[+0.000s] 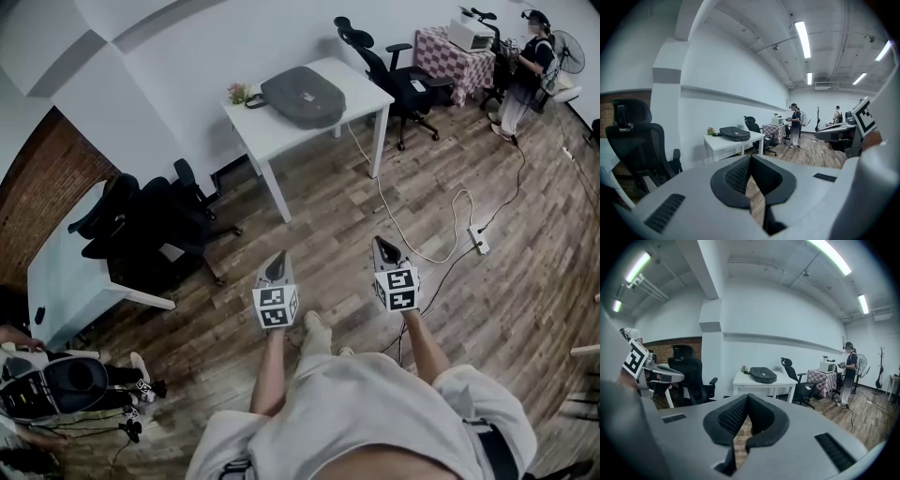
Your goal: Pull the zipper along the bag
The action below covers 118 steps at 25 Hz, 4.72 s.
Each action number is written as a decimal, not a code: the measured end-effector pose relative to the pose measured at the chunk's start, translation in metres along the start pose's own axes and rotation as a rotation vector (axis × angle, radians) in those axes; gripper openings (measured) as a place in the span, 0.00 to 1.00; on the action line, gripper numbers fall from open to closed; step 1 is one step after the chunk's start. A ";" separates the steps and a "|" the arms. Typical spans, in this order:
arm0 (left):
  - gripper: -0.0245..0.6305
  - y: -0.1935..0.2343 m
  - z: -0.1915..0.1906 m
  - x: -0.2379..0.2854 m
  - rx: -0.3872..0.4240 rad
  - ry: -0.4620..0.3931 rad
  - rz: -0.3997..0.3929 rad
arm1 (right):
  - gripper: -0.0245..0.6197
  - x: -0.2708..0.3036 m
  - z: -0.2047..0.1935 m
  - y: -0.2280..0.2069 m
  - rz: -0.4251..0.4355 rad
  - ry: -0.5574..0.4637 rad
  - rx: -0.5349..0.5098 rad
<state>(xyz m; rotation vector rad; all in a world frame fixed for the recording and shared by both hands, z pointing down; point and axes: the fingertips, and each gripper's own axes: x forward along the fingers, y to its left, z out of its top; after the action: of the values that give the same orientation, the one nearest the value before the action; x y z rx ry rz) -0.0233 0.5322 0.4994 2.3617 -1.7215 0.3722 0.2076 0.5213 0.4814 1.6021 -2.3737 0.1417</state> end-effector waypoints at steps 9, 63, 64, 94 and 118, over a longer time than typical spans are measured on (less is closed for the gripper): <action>0.07 0.033 0.001 0.063 -0.008 0.023 -0.007 | 0.06 0.068 0.004 -0.010 0.007 0.018 -0.008; 0.07 0.251 0.154 0.556 -0.001 0.080 -0.071 | 0.06 0.586 0.123 -0.156 0.023 0.096 -0.015; 0.07 0.253 0.156 0.563 -0.002 0.084 -0.059 | 0.06 0.595 0.125 -0.161 0.034 0.094 -0.014; 0.07 0.275 0.142 0.677 -0.053 0.237 0.031 | 0.06 0.718 0.093 -0.193 0.229 0.217 0.023; 0.07 0.297 0.096 0.683 -0.077 0.290 -0.087 | 0.08 0.727 0.032 -0.103 0.497 0.381 -0.746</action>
<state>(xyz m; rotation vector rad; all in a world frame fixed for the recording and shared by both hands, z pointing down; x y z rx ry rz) -0.0984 -0.2040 0.6258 2.1932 -1.4701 0.5891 0.0426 -0.1758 0.6462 0.5799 -2.0931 -0.2874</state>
